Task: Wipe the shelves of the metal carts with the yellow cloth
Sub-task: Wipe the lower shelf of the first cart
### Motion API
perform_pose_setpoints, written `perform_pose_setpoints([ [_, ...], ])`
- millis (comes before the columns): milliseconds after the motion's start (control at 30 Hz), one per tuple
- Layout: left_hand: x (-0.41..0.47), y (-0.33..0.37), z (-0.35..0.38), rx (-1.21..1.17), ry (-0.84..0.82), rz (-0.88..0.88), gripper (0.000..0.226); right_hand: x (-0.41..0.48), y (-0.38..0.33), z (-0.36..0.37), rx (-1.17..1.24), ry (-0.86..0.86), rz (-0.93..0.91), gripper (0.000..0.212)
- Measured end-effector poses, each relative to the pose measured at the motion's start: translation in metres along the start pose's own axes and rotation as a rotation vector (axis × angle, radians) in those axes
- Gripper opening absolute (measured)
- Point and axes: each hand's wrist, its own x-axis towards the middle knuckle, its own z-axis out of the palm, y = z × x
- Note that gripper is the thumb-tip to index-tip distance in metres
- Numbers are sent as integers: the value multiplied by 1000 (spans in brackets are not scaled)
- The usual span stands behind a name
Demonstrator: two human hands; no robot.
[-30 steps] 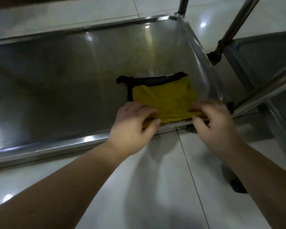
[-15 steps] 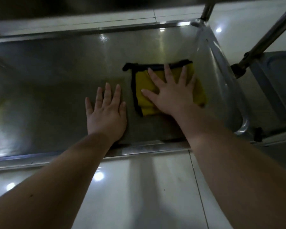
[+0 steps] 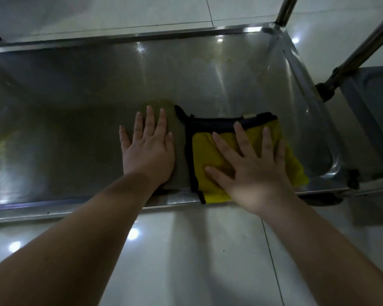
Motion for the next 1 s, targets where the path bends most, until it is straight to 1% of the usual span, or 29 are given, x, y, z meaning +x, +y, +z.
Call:
perform_pose_setpoints([
  [67, -3, 0, 1, 2, -3, 8, 57, 1, 1, -1, -14, -11, 10, 73],
  [100, -4, 0, 1, 2, -5, 10, 57, 13, -1, -3, -16, 14, 7, 73],
  [167, -4, 0, 2, 4, -2, 12, 57, 55, -10, -14, -16, 85, -9, 73],
  [233, -4, 0, 1, 13, 1, 11, 57, 109, -24, -28, -14, 120, -15, 74],
  [333, -3, -1, 1, 17, 0, 8, 57, 167, -46, -45, 4, 128, 1, 75],
  [400, 0, -2, 0, 18, -2, 9, 58, 182, -55, -49, -2, 122, 11, 76],
  [500, 0, -4, 0, 13, 3, 15, 58, 179, -47, -48, -1, 115, -9, 77],
  [567, 1, -4, 1, -4, 16, 22, 57, 174, -25, -50, -1, 105, 0, 76],
  [700, -1, -2, 1, -22, 20, 18, 57, 162, 56, -59, 3, 108, 147, 79],
  [767, -2, 1, 2, -14, 7, 16, 58, 155, 85, -59, 22, 114, 218, 81],
  [833, -2, 3, 2, -12, -10, 17, 58, 149, 78, -54, 42, 137, 268, 80],
  [900, -2, 5, 0, -20, -27, 16, 58, 140, 44, -47, 76, 143, 251, 78],
  [1000, 0, 2, -5, -23, -62, 4, 58, 120, -10, -30, -12, 149, 14, 74],
])
